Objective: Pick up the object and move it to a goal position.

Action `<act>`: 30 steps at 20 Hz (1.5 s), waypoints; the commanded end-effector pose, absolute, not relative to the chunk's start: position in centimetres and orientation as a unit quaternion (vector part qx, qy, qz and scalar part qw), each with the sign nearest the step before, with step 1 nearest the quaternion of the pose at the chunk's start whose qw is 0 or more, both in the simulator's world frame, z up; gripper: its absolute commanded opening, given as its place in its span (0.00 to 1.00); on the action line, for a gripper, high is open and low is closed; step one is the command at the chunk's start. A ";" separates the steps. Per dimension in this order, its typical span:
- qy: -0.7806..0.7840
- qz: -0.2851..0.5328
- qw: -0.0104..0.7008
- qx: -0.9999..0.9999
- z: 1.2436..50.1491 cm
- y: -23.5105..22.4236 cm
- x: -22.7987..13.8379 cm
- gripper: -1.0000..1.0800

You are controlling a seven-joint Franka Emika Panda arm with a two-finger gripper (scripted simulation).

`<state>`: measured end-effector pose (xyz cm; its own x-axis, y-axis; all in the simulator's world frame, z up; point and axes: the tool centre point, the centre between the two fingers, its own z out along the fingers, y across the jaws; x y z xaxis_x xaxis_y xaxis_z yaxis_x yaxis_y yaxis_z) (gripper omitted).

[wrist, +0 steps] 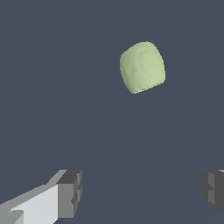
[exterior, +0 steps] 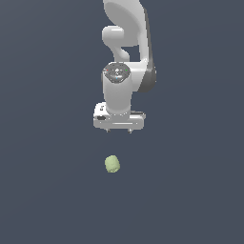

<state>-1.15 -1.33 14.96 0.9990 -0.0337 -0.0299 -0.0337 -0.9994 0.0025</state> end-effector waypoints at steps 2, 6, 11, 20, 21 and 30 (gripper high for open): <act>-0.017 -0.015 0.001 1.000 15.0 -1.3 -1.1 0.96; -0.021 -0.015 -0.001 1.000 15.4 -0.6 -1.0 0.96; -0.024 -0.014 -0.004 1.000 15.9 0.1 -0.9 0.96; -0.019 -0.014 -0.003 1.000 15.8 -0.1 -0.5 0.96; -0.016 -0.014 -0.003 1.000 15.7 -0.2 -0.4 0.96; 0.029 -0.010 -0.001 1.000 14.3 -1.1 2.6 0.96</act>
<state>2.01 -0.87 14.60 0.9990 0.0388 -0.0218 0.0387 -0.9992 -0.0039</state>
